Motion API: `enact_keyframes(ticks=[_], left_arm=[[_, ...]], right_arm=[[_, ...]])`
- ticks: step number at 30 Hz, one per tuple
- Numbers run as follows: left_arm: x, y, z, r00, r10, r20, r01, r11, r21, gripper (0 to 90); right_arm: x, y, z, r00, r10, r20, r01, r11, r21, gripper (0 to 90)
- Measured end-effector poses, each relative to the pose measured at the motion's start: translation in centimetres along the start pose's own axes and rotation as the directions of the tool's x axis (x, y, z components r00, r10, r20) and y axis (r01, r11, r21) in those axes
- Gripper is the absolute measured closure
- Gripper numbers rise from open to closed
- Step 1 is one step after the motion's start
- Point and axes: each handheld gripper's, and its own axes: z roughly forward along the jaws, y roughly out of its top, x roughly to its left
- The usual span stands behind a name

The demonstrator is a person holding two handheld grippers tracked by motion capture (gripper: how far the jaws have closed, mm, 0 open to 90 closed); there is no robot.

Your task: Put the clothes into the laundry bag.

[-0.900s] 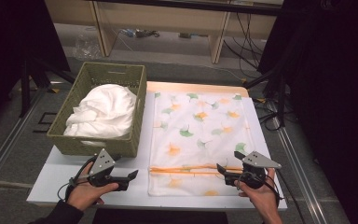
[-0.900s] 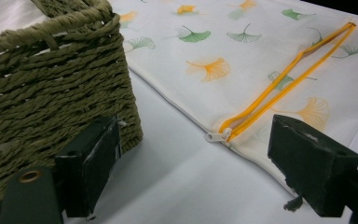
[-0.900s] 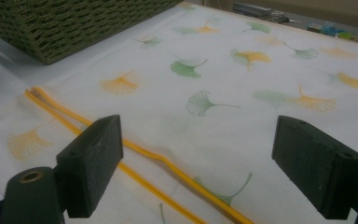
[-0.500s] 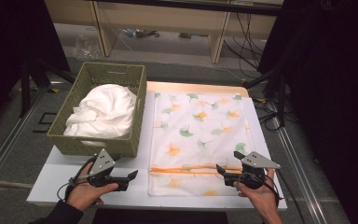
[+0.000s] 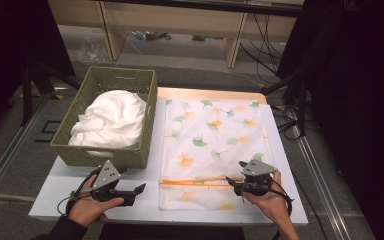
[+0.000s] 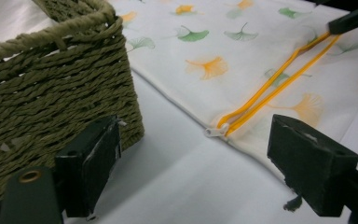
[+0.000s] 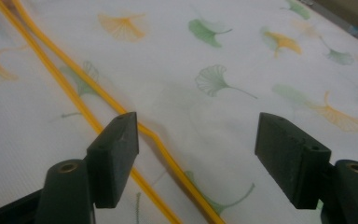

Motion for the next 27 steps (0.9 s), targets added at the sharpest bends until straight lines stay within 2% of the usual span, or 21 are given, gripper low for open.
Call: enact_keyframes(ticks=[1,2,3,4,5,6,9,10,11,12,16,17,18,19,21,22,23,26,27], left_arm=[[-0.2,0.0,-0.1,0.9996,-0.023,0.016,0.023,0.9997,-0.010,17.1],[-0.2,0.0,-0.1,0.9996,-0.023,0.016,0.023,0.9997,-0.010,17.1],[-0.4,0.0,-0.2,0.9990,-0.039,0.022,0.039,0.9991,-0.017,17.2],[-0.5,0.0,-0.2,0.9993,-0.030,0.021,0.030,0.9994,-0.015,17.2],[-1.0,0.0,-0.1,1.0000,0.006,0.004,-0.006,1.0000,-0.003,17.2],[-1.2,-0.1,-0.1,0.9997,0.022,0.007,-0.022,0.9998,0.003,17.1],[-1.5,-0.1,-0.1,0.9994,0.035,0.008,-0.035,0.9993,0.015,17.2],[-1.6,-0.1,-0.1,0.9994,0.033,0.007,-0.034,0.9993,0.017,17.1],[-1.7,-0.2,0.0,0.9995,0.028,0.014,-0.028,0.9995,0.012,17.1],[-1.7,-0.2,0.0,0.9995,0.027,0.016,-0.027,0.9995,0.017,17.2],[-1.8,-0.2,0.0,0.9992,0.041,0.004,-0.041,0.9988,0.026,17.1],[-1.9,-0.3,0.2,0.9993,0.036,0.006,-0.037,0.9990,0.026,17.2],[-2.0,-0.3,0.2,0.9993,0.037,0.000,-0.037,0.9988,0.034,17.2],[-2.0,-0.4,0.3,0.9990,0.044,0.003,-0.044,0.9985,0.034,17.2],[-2.0,-0.4,0.3,0.9983,0.059,-0.002,-0.058,0.9975,0.039,17.2],[-1.9,-0.4,0.3,0.9988,0.049,-0.008,-0.048,0.9981,0.039,17.3],[-1.9,-0.4,0.3,0.9988,0.049,-0.008,-0.048,0.9981,0.039,17.3],[-1.7,-0.4,0.3,0.9989,0.046,-0.009,-0.045,0.9981,0.041,17.3],[-1.7,-0.4,0.3,0.9989,0.046,-0.013,-0.045,0.9981,0.041,17.3]], right_arm=[[0.1,0.1,0.5,0.9999,-0.016,-0.006,0.016,1.000,0.023,35.1],[0.1,0.1,0.5,0.9999,-0.016,-0.006,0.016,1.000,0.023,35.1],[0.0,0.3,1.5,0.9963,-0.080,-0.033,0.082,0.994,0.070,38.9],[0.0,0.3,1.5,0.9963,-0.080,-0.033,0.082,0.994,0.070,38.9],[-0.1,0.4,2.1,0.9946,-0.091,-0.050,0.096,0.990,0.102,40.0],[-0.1,0.5,2.3,0.9955,-0.081,-0.049,0.086,0.990,0.115,40.1],[-0.2,0.6,2.8,0.9938,-0.093,-0.062,0.100,0.987,0.128,40.1],[-0.3,0.6,3.0,0.9910,-0.111,-0.074,0.120,0.984,0.129,40.3],[-0.3,0.7,3.3,0.9911,-0.103,-0.083,0.115,0.983,0.144,40.9],[-0.4,0.7,3.6,0.9881,-0.118,-0.098,0.132,0.980,0.146,41.1],[-0.3,0.7,4.2,0.9878,-0.113,-0.107,0.130,0.977,0.169,45.6],[-0.2,0.8,4.3,0.9858,-0.111,-0.126,0.134,0.973,0.188,48.0],[-0.3,0.9,4.4,0.9826,-0.139,-0.123,0.160,0.970,0.183,51.5],[-0.5,1.4,4.7,0.9771,-0.179,-0.115,0.199,0.959,0.201,59.4],[-0.7,1.6,5.0,0.9735,-0.207,-0.097,0.224,0.952,0.211,67.0],[-0.7,1.7,5.1,0.9768,-0.193,-0.093,0.209,0.953,0.220,70.4],[-0.9,1.9,5.2,0.9746,-0.202,-0.097,0.219,0.950,0.222,73.2],[-1.0,2.2,5.4,0.9717,-0.219,-0.088,0.234,0.948,0.214,74.5],[-1.2,2.2,5.6,0.9747,-0.205,-0.088,0.220,0.951,0.216,74.3]])
